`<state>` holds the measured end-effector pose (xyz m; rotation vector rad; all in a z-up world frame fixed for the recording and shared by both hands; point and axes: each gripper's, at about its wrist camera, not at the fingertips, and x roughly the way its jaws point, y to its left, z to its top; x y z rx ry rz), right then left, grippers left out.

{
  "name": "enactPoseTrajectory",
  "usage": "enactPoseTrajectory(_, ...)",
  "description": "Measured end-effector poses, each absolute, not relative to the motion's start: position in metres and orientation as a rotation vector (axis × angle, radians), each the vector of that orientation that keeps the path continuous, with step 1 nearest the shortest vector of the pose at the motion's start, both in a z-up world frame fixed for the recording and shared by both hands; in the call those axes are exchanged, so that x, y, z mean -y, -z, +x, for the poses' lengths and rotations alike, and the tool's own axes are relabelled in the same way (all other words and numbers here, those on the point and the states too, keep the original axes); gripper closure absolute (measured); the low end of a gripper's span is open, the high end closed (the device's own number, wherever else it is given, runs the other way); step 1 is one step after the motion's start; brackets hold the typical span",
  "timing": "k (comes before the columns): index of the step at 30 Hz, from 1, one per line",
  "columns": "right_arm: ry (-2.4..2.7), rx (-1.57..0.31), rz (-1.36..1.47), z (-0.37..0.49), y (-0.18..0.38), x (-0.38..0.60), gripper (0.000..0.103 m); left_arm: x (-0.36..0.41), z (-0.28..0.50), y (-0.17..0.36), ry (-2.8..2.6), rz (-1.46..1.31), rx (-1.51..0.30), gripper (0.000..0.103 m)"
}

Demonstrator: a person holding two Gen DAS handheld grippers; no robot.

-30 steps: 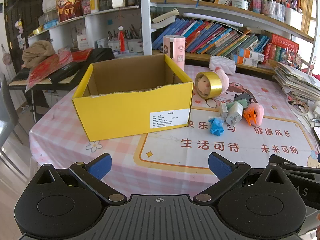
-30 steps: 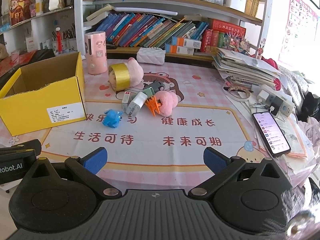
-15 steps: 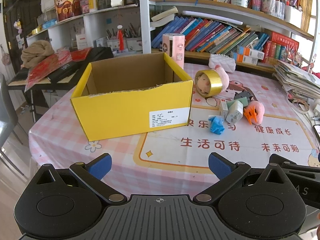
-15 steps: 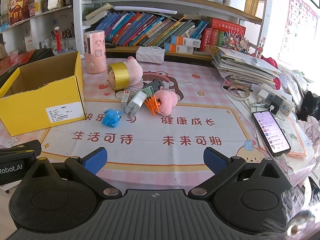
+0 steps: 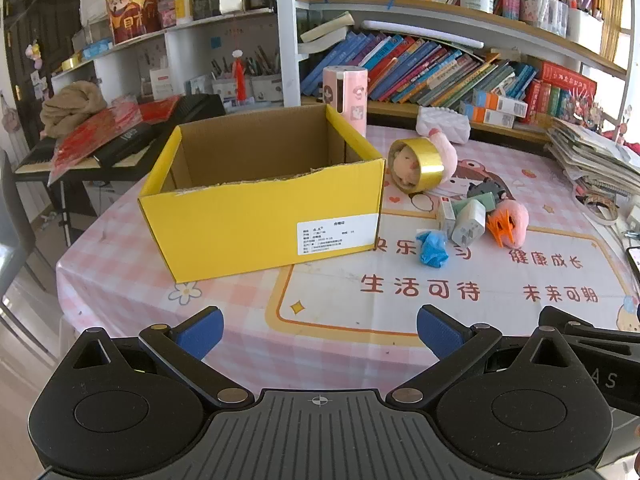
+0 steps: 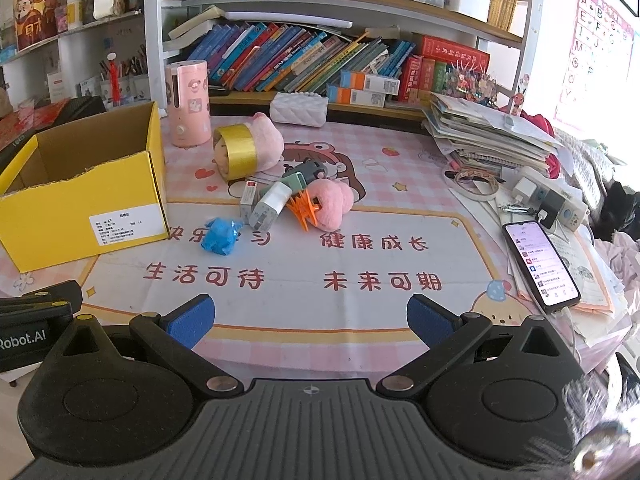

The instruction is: Organize objects

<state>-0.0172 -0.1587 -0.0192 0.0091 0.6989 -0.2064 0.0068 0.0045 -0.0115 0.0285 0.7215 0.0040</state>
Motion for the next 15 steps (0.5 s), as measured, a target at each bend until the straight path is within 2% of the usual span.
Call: enactPoseTrajectory(15,0.213,-0.697,0.007,-0.0161,0.0173,0.16,0.0,-0.0038,0.0094,0.0095,0.005,0.029,-0.717,0.0)
